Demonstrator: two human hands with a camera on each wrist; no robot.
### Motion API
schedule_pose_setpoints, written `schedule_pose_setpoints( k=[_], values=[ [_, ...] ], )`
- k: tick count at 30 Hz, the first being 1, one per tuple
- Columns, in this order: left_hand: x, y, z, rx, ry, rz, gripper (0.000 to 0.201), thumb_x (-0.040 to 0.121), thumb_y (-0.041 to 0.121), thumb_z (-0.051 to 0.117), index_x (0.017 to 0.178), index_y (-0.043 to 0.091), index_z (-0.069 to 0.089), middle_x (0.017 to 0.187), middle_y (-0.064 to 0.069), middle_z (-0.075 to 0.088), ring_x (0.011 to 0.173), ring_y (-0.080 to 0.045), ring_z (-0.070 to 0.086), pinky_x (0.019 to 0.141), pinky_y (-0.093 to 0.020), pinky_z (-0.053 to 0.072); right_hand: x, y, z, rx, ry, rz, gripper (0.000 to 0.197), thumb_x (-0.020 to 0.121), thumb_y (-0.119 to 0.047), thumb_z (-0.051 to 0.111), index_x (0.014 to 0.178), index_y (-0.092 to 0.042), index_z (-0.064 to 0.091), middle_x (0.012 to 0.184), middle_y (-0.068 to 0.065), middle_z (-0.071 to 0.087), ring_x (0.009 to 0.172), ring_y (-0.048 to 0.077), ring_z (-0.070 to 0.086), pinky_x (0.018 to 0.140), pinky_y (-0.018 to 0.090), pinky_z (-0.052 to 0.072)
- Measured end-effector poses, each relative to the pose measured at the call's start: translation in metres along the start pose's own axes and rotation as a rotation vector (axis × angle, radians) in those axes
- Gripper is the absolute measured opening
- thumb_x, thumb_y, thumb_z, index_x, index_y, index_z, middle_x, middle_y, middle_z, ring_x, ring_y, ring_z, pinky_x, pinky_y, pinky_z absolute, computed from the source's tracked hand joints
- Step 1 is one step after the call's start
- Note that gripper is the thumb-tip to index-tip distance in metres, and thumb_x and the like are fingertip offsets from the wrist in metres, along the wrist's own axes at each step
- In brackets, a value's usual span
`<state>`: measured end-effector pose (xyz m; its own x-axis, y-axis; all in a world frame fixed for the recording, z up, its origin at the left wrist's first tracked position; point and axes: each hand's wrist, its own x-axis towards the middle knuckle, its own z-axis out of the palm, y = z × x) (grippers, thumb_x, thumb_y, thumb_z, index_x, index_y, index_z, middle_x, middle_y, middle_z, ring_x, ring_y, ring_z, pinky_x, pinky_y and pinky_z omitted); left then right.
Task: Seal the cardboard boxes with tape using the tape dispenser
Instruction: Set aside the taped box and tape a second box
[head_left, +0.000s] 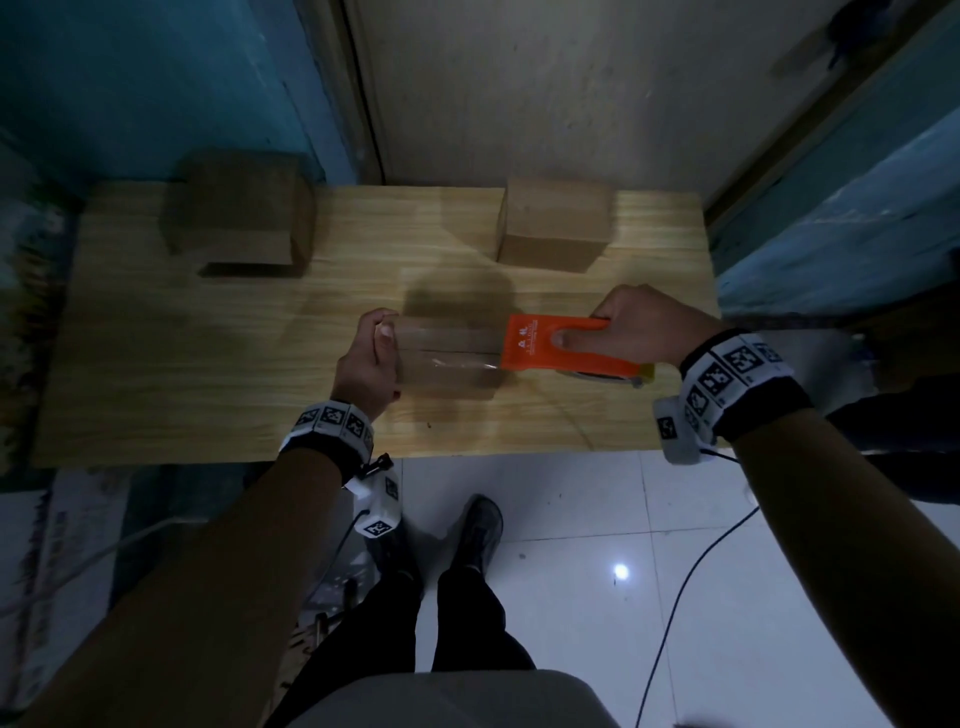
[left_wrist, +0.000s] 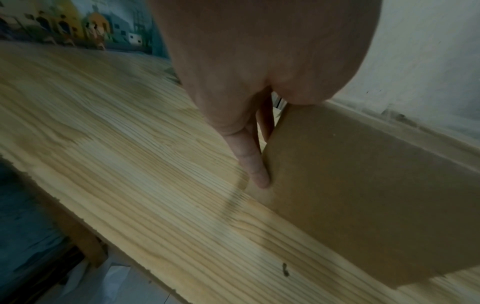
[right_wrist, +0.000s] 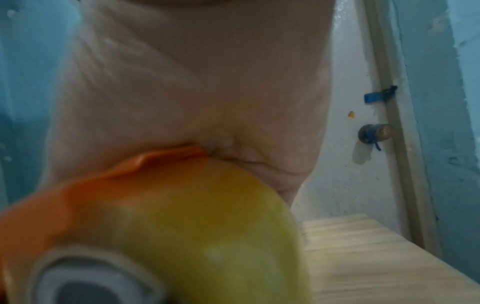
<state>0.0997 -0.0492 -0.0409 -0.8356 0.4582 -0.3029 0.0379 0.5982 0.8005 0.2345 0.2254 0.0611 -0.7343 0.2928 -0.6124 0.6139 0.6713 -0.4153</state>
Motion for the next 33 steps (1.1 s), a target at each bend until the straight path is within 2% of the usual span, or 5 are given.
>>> schedule_pose_setpoints(
  k=[2, 8, 13, 26, 33],
  values=[
    [0.0, -0.001, 0.0, 0.003, -0.002, 0.007, 0.036, 0.106, 0.039, 0.026, 0.133, 0.023, 0.045, 0.092, 0.002, 0.057, 0.073, -0.017, 0.063, 0.061, -0.046, 0.061, 0.0, 0.005, 0.001, -0.012, 0.001, 0.004, 0.066, 0.079, -0.073, 0.064, 0.075, -0.009, 0.077, 0.061, 0.006, 0.073, 0.052, 0.017, 0.07, 0.059, 0.031, 0.057],
    [-0.002, 0.003, 0.001, -0.002, -0.006, 0.031, 0.035, 0.107, 0.034, 0.027, 0.133, 0.02, 0.045, 0.082, 0.013, 0.052, 0.067, -0.007, 0.057, 0.061, -0.046, 0.061, 0.002, 0.02, 0.001, -0.001, 0.014, 0.032, 0.065, 0.076, -0.075, 0.065, 0.074, -0.011, 0.077, 0.062, 0.005, 0.073, 0.051, 0.015, 0.069, 0.061, 0.035, 0.06],
    [-0.001, 0.002, 0.0, 0.017, 0.003, 0.042, 0.034, 0.107, 0.033, 0.027, 0.133, 0.019, 0.045, 0.079, 0.012, 0.051, 0.064, -0.008, 0.056, 0.059, -0.048, 0.06, 0.001, 0.031, 0.001, 0.021, -0.013, 0.051, 0.059, 0.08, -0.069, 0.066, 0.072, -0.011, 0.076, 0.059, 0.006, 0.072, 0.054, 0.022, 0.072, 0.055, 0.027, 0.057],
    [0.0, 0.001, 0.0, 0.018, -0.023, 0.054, 0.035, 0.107, 0.034, 0.026, 0.134, 0.021, 0.044, 0.081, 0.007, 0.055, 0.067, -0.018, 0.063, 0.059, -0.048, 0.06, 0.012, 0.045, 0.008, -0.029, -0.019, 0.068, 0.058, 0.082, -0.068, 0.064, 0.072, -0.013, 0.077, 0.057, 0.003, 0.071, 0.052, 0.017, 0.071, 0.061, 0.03, 0.06],
    [0.002, -0.001, 0.001, 0.022, -0.022, 0.034, 0.035, 0.107, 0.036, 0.026, 0.134, 0.021, 0.043, 0.078, 0.009, 0.052, 0.064, -0.013, 0.059, 0.059, -0.049, 0.06, 0.025, 0.036, 0.014, -0.103, -0.022, 0.101, 0.061, 0.079, -0.069, 0.065, 0.073, -0.009, 0.075, 0.064, 0.008, 0.073, 0.057, 0.022, 0.071, 0.061, 0.036, 0.06]
  ],
)
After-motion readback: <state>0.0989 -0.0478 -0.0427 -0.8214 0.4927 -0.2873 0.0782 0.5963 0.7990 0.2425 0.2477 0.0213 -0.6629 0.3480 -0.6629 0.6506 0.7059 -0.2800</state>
